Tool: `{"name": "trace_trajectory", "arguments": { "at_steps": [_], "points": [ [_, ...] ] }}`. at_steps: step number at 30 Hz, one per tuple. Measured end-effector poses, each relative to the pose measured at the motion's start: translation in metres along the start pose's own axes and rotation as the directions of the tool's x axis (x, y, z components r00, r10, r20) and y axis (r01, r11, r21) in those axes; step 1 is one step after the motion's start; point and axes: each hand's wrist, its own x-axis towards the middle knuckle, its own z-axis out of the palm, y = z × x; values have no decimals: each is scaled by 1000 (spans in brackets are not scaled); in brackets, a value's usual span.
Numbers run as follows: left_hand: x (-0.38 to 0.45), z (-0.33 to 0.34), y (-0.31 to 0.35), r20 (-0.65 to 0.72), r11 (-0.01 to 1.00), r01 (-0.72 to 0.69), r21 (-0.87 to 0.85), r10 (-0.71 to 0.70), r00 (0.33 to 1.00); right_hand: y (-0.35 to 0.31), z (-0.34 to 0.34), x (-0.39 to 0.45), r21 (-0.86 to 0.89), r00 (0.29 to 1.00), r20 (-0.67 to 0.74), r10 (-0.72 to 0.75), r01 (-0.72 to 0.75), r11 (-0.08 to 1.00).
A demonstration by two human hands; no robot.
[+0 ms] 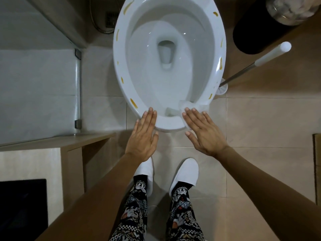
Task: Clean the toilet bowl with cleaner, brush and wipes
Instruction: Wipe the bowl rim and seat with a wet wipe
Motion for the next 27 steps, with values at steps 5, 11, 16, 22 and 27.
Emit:
{"name": "trace_trajectory", "arguments": {
  "at_steps": [5,11,16,22,27],
  "points": [
    [0,3,0,-9,1000,2,14,-2,1000,-18,5,-3,79,1000,0,23,-23,997],
    [-1,2,0,-34,999,-15,32,16,999,-58,12,-2,166,999,-8,-44,45,985],
    [-2,2,4,-55,1000,-7,10,8,998,-35,8,-4,140,998,4,-55,54,989],
    [4,5,6,-45,998,-43,45,45,998,16,-2,1,101,999,-22,27,-25,995],
    [8,5,9,-37,994,-46,96,50,998,21,-3,9,177,981,-82,175,-159,971]
  ]
}}
